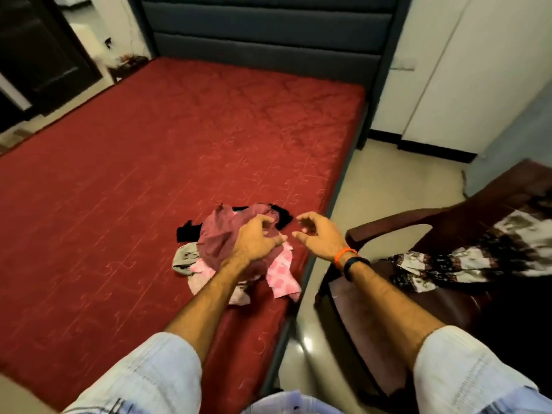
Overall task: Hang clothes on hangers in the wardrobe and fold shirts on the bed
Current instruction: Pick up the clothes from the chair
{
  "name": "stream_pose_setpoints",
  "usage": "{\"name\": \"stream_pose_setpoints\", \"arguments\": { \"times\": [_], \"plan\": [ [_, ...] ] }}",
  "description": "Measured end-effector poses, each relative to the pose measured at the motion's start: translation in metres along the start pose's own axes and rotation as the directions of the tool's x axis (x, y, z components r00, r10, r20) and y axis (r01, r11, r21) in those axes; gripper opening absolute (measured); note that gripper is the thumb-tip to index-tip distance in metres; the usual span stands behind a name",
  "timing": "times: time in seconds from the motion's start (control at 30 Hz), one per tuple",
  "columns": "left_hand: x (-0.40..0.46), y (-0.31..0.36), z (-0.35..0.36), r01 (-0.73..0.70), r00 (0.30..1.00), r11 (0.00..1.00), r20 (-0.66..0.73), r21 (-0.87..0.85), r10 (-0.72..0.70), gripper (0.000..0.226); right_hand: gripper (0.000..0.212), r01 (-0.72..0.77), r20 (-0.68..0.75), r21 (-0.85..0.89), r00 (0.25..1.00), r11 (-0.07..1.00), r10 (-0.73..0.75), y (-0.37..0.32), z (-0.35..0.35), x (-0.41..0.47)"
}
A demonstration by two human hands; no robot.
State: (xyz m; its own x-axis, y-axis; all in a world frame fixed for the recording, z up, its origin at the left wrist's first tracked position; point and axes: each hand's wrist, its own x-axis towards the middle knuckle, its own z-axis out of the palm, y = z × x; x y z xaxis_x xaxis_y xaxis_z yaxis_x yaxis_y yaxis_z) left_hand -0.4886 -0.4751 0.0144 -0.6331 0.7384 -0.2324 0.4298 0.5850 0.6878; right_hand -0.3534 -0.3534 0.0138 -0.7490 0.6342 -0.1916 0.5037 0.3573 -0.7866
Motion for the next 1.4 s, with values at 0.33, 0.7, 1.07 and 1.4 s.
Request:
{"name": "stream_pose_setpoints", "arguments": {
  "times": [0.33,0.7,1.07,1.4],
  "plan": [
    [-0.012,0.182,0.150,-0.215,0.959,0.976,0.180,-0.031,0.217,0.044,0.037,-0.179,-0.356,0.110,0.911,0.978,0.207,0.122,-0.175,-0.113],
    [0.038,0.338,0.307,-0.429,0.777,0.902,0.488,-0.051,0.398,0.034,0.035,-0.392,-0.571,0.230,0.686,0.891,0.450,0.241,-0.307,-0.157],
    [0.130,0.450,0.429,-0.528,0.611,0.847,0.661,-0.070,0.436,0.031,0.034,-0.546,-0.659,0.326,0.454,0.772,0.599,0.316,-0.399,-0.106],
    [0.134,0.494,0.503,-0.519,0.754,0.842,0.541,0.145,0.372,0.027,0.037,-0.583,-0.681,0.368,0.362,0.725,0.637,0.364,-0.417,-0.082]
  ]
}}
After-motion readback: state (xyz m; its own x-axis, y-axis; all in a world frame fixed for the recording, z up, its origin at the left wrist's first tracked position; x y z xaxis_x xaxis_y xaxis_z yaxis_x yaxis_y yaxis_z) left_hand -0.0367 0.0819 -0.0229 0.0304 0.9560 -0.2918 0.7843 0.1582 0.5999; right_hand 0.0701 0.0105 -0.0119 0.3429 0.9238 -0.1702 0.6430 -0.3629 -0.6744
